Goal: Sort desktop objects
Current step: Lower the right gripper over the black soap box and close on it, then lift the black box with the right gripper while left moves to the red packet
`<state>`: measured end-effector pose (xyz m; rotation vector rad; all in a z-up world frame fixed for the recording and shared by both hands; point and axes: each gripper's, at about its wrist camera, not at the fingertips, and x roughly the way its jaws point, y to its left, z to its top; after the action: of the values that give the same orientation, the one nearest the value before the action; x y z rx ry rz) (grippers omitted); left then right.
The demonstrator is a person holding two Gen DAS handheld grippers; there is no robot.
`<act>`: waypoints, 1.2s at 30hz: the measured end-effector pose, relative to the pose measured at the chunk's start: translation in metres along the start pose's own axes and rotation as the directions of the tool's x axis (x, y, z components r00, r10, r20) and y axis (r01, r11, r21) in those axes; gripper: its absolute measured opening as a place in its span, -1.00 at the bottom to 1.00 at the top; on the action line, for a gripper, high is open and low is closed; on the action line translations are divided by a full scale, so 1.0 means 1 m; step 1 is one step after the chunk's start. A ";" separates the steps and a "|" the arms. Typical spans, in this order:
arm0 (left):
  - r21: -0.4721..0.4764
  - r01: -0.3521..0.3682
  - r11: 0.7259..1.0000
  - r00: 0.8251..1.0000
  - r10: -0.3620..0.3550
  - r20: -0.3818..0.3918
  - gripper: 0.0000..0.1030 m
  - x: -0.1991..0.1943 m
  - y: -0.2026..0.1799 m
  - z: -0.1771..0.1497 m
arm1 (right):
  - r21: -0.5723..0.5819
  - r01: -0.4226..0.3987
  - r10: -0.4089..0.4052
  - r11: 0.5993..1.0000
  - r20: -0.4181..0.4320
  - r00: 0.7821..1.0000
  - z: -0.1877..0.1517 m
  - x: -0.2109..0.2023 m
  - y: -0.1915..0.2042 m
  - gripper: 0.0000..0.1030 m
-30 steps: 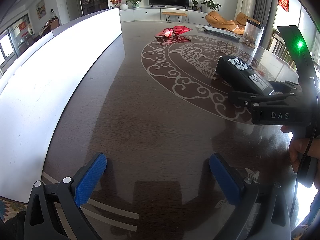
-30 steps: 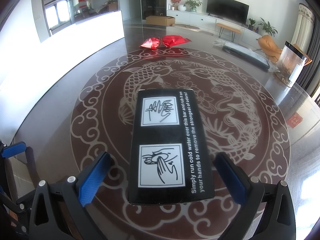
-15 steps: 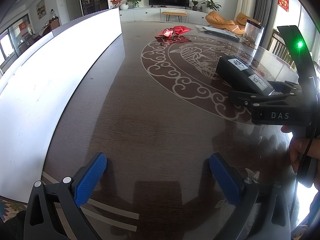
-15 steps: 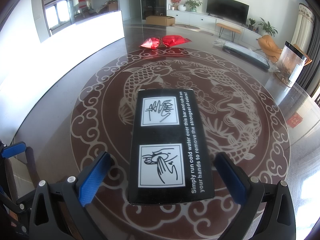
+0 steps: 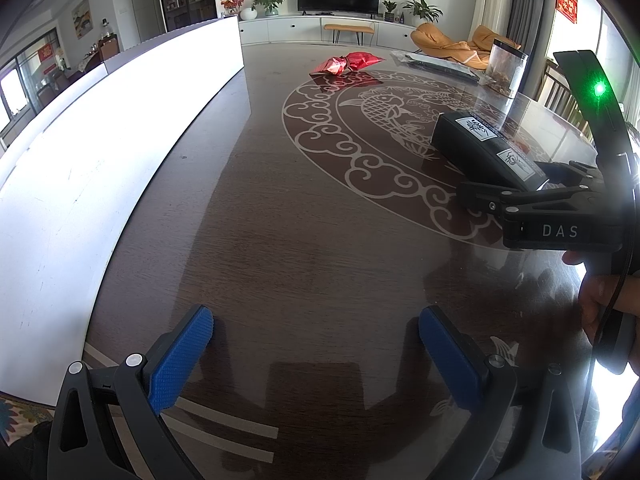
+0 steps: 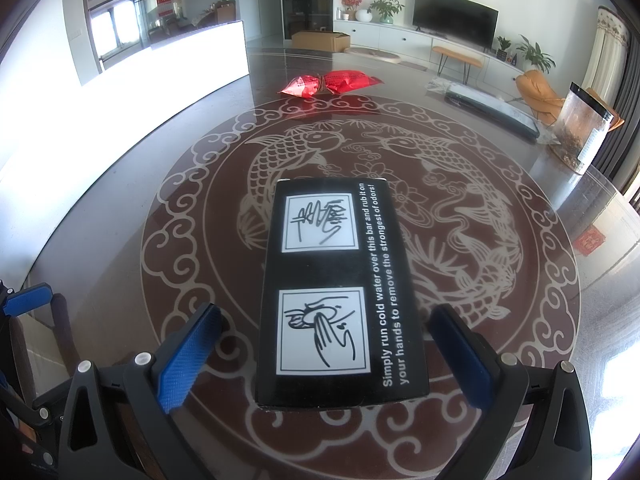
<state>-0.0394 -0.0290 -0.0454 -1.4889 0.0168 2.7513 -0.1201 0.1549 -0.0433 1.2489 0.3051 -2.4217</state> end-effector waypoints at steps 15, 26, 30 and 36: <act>0.096 0.063 0.993 0.988 -0.048 -0.149 1.00 0.056 0.012 0.090 | 0.140 0.085 -0.092 0.986 0.042 0.995 0.005 -0.006 -0.023 0.18; 0.180 0.096 0.979 0.988 -0.072 -0.137 1.00 0.160 0.001 0.248 | 0.148 0.095 -0.102 0.984 0.042 0.994 0.004 -0.008 -0.023 0.18; 0.191 0.124 0.974 0.984 -0.095 -0.153 1.00 0.186 -0.010 0.287 | 0.149 0.093 -0.100 0.984 0.043 0.994 0.003 -0.009 -0.024 0.18; 0.198 0.121 0.973 0.987 -0.098 -0.124 0.84 0.202 -0.026 0.316 | 0.149 0.095 -0.103 0.984 0.043 0.994 0.003 -0.009 -0.024 0.18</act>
<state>-0.4144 0.0029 -0.0418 -1.5382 0.2071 2.4890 -0.1281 0.1777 -0.0345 1.2588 0.1808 -2.5970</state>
